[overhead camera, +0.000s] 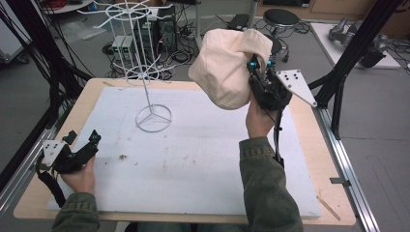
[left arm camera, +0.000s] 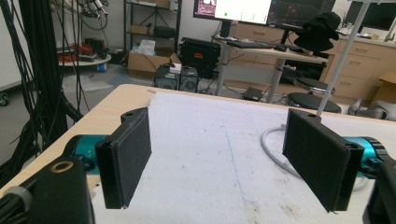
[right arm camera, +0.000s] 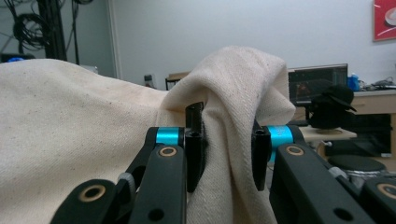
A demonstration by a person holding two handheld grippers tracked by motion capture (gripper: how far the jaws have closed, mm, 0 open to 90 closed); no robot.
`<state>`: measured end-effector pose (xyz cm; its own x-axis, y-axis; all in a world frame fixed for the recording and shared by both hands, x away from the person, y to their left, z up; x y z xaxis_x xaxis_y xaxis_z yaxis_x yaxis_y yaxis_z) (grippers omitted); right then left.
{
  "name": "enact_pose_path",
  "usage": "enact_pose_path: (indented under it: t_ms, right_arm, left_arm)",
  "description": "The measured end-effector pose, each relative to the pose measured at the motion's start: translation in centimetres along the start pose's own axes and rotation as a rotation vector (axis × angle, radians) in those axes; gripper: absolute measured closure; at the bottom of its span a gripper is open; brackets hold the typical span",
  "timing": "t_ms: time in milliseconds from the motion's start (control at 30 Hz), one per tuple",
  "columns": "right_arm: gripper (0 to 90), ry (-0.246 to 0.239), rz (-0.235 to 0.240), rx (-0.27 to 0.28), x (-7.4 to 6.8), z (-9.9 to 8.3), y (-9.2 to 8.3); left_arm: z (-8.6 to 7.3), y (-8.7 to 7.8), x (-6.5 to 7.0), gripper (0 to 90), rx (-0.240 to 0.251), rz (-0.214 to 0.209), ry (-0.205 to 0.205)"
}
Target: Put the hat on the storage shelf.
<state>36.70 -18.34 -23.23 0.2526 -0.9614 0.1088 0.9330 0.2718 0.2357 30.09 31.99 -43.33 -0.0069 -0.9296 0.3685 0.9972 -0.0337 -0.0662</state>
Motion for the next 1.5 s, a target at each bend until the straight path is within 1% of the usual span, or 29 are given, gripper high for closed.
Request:
enact_pose_path:
  t_ms: [100, 200, 267, 333, 367, 400, 467, 500, 533, 567, 667, 700, 767, 800, 833, 867, 933, 1033, 1133, 1233, 1367, 1400, 1500]
  right_arm:
    - [75.1, 0.013, 0.018, 0.022, -0.9, 1.0, 0.6]
    - [75.1, 0.004, 0.031, 0.043, -1.6, 1.8, 1.0]
    - [75.1, 0.010, 0.035, 0.047, -1.8, 2.0, 1.1]
    - [75.1, 0.011, 0.044, 0.069, -2.5, 2.4, 1.6]
    - [75.1, 0.011, 0.044, 0.069, -2.5, 2.4, 1.6]
    - [75.1, 0.020, 0.052, 0.091, -2.8, 2.7, 1.9]
    - [75.1, 0.024, 0.052, 0.096, -2.9, 2.7, 2.0]
    - [75.1, 0.031, 0.058, 0.109, -3.1, 2.9, 2.2]
    - [75.1, 0.049, 0.072, 0.117, -3.4, 3.1, 2.6]
    - [75.1, 0.049, 0.072, 0.117, -3.4, 3.1, 2.6]
    - [75.1, 0.078, 0.087, 0.137, -4.0, 3.5, 3.3]
    - [75.1, 0.094, 0.094, 0.145, -4.2, 3.8, 3.5]
    - [75.1, 0.096, 0.096, 0.150, -4.3, 3.9, 3.7]
    - [75.0, 0.098, 0.102, 0.168, -4.6, 4.5, 4.0]
    - [75.0, 0.098, 0.102, 0.168, -4.6, 4.5, 4.0]
    - [75.0, 0.101, 0.109, 0.184, -4.8, 5.0, 4.1]
    - [74.9, 0.107, 0.115, 0.198, -4.9, 5.4, 4.3]
    - [74.9, 0.141, 0.130, 0.212, -4.9, 5.7, 4.6]
    - [74.8, 0.149, 0.130, 0.221, -4.9, 5.8, 4.8]
    - [74.8, 0.168, 0.131, 0.235, -5.0, 6.0, 5.2]
    - [74.9, 0.166, 0.143, 0.264, -5.4, 6.3, 5.8]
    - [74.9, 0.163, 0.147, 0.270, -5.6, 6.5, 6.2]
    - [74.9, 0.158, 0.150, 0.275, -5.7, 6.7, 6.6]
  left_arm:
    - [0.0, 0.0, -0.1, 23.7, -0.001, 0.001, -0.004]
    - [0.0, -0.1, -0.1, 23.6, -0.001, 0.000, -0.006]
    - [0.0, -0.1, -0.1, 23.7, -0.001, -0.001, -0.004]
    - [0.0, -0.1, -0.1, 23.7, -0.001, 0.000, -0.004]
    - [0.0, 0.0, -0.1, 23.7, -0.001, 0.000, -0.004]
    - [0.0, 0.0, -0.1, 23.7, 0.000, 0.001, -0.008]
    - [0.0, 0.0, -0.2, 23.7, 0.001, 0.001, -0.009]
    - [0.0, 0.0, -0.2, 23.7, 0.000, 0.002, -0.009]
    - [0.0, 0.0, -0.2, 23.7, 0.001, 0.002, -0.009]
    - [0.0, 0.0, -0.2, 23.7, 0.000, 0.002, -0.008]
    - [0.0, 0.0, -0.2, 23.7, 0.001, 0.002, -0.009]
    - [0.0, 0.0, -0.2, 23.7, -0.001, 0.002, -0.009]
    - [0.0, 0.0, -0.3, 23.7, 0.000, 0.002, -0.010]
    - [0.0, 0.0, -0.3, 23.7, -0.001, 0.002, -0.009]
    - [0.0, 0.0, -0.3, 23.7, 0.000, 0.002, -0.009]
    - [0.0, 0.0, -0.3, 23.7, -0.001, 0.000, -0.010]
    - [0.0, 0.0, -0.3, 23.6, -0.004, -0.001, -0.011]
    - [0.0, 0.0, -0.2, 23.7, -0.005, -0.003, -0.011]
    - [0.0, 0.0, -0.2, 23.7, -0.005, -0.003, -0.016]
    - [0.0, 0.0, -0.2, 23.7, -0.003, -0.003, -0.019]
    - [0.0, 0.0, -0.3, 23.7, -0.003, -0.002, -0.022]
    - [0.0, 0.0, -0.4, 23.7, -0.003, -0.001, -0.023]
    - [0.0, 0.0, -0.4, 23.7, -0.003, 0.000, -0.024]
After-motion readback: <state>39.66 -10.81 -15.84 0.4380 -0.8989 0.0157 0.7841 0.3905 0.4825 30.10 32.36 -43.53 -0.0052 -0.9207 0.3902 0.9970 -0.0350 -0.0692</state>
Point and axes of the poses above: each handheld gripper's, and its own axes: y roughly forward along the jaws, z roughly out of its top, x roughly to its right, the point moved 2 cm from there along y, roughly forward along the jaws, and after that the axes turned 13 degrees about -y, right-handed, at the moved point
